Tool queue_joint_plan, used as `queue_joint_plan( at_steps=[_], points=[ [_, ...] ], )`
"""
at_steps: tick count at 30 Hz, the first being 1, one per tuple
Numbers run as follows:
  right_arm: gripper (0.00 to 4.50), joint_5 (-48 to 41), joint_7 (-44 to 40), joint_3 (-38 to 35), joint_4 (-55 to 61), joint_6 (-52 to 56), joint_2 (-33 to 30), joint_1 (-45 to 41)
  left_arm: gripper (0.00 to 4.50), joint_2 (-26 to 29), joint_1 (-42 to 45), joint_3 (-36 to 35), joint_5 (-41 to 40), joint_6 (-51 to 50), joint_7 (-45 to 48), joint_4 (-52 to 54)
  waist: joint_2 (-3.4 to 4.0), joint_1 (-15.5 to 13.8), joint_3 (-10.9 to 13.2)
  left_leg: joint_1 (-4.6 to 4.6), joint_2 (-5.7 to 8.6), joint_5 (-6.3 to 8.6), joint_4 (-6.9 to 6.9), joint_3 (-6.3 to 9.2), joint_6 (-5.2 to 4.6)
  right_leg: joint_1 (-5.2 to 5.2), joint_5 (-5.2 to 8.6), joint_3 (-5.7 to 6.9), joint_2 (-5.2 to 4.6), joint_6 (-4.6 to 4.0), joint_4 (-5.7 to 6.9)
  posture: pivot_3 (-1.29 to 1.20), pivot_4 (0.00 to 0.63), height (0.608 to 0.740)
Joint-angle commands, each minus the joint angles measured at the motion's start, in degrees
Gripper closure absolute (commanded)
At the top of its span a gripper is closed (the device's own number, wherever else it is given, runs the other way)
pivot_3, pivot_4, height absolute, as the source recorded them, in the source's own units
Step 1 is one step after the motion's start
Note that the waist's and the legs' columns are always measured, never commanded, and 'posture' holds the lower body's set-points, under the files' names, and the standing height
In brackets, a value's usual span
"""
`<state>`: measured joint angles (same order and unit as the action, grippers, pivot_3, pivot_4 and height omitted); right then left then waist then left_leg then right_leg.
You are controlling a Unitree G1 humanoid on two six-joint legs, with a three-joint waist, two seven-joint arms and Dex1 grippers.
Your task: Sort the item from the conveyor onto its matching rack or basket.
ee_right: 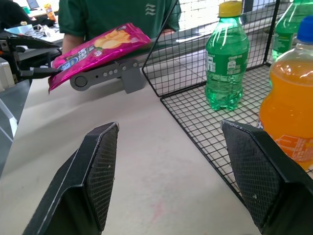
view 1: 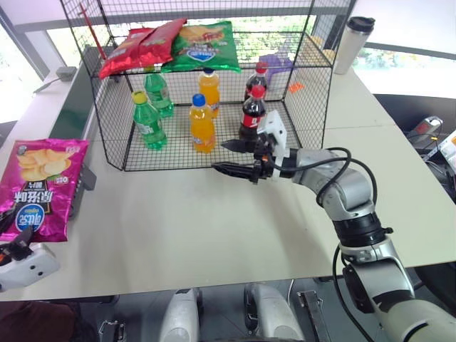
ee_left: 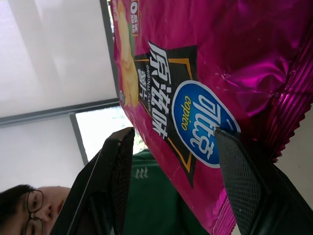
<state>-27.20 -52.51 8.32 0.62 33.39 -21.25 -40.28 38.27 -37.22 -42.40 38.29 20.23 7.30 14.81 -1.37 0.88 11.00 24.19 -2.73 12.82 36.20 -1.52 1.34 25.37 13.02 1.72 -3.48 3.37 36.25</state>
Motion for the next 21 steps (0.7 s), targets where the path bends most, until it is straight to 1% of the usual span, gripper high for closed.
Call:
queue_joint_plan(
  at_steps=[1,4,7,13,14,17,20,21],
  points=[
    [1.04,-0.27,0.24,-1.38,1.31,-0.93,0.16,-0.08,1.96,-0.79,-0.07,-1.7,1.44,0.69,-4.23,1.67,-0.01,0.0,0.0,0.0,0.0,0.0,0.0,0.0,0.0,0.0,0.0,0.0,0.0,0.0,0.0,0.0,0.15,0.74],
    [1.04,-0.33,0.53,-1.48,1.31,-0.96,0.23,0.11,1.96,-0.72,-0.46,-1.54,2.27,0.92,-5.44,1.68,-0.01,-0.03,-0.01,-0.01,0.0,0.0,0.0,0.0,0.0,-0.01,0.0,0.0,0.0,0.0,0.0,0.0,0.15,0.74],
    [1.04,-0.22,0.57,-1.52,1.06,-1.24,0.18,0.23,1.96,-1.4,-0.38,-3.21,2.74,1.12,-7.92,3.7,-0.04,-0.03,-0.03,-0.01,0.0,0.0,0.0,0.0,0.0,-0.01,0.0,0.0,0.0,0.0,0.0,0.0,0.15,0.74],
    [1.04,0.17,0.76,-1.38,0.13,-2.13,0.52,0.59,1.96,-4.76,-3.9,-10.44,4.83,2.16,-12.83,8.68,-0.09,0.15,-0.06,-0.02,-0.01,0.0,0.0,0.0,0.0,-0.02,-0.01,-0.01,0.02,0.01,0.0,0.0,0.15,0.74],
    [1.04,0.15,0.84,-1.34,0.14,-2.28,0.61,0.82,1.96,-5.69,-5.05,-12.19,4.55,2.38,-13.3,9.65,-0.08,0.15,-0.06,-0.02,-0.01,0.0,-0.01,0.0,0.0,-0.02,0.0,-0.01,0.02,0.0,0.0,0.0,0.15,0.74],
    [1.04,0.44,1.01,-1.12,-0.73,-3.41,1.32,1.53,1.96,-11.68,-13.44,-18.77,0.03,5.61,-12.73,12.91,-0.31,0.81,-0.19,-0.02,-0.04,0.0,-0.01,-0.03,0.0,0.0,0.0,-0.04,0.07,-0.01,-0.01,0.0,0.15,0.74],
    [1.04,0.92,0.98,-0.84,-1.92,-4.61,2.23,1.93,1.96,-16.76,-20.63,-20.6,-2.12,9.71,-12.54,14.44,-0.34,1.09,-0.22,-0.03,-0.07,0.03,-0.02,-0.06,-0.03,-0.01,0.06,-0.05,0.02,-0.1,-0.06,0.0,0.15,0.74],
    [1.04,1.09,0.91,-0.79,-2.15,-4.91,2.46,2.02,1.96,-17.64,-21.88,-20.82,-2.62,10.45,-12.53,14.48,-0.35,1.03,-0.23,-0.03,-0.06,0.04,-0.01,-0.05,-0.03,-0.02,0.07,-0.04,0.03,-0.11,-0.06,0.0,0.15,0.74]
  ],
)
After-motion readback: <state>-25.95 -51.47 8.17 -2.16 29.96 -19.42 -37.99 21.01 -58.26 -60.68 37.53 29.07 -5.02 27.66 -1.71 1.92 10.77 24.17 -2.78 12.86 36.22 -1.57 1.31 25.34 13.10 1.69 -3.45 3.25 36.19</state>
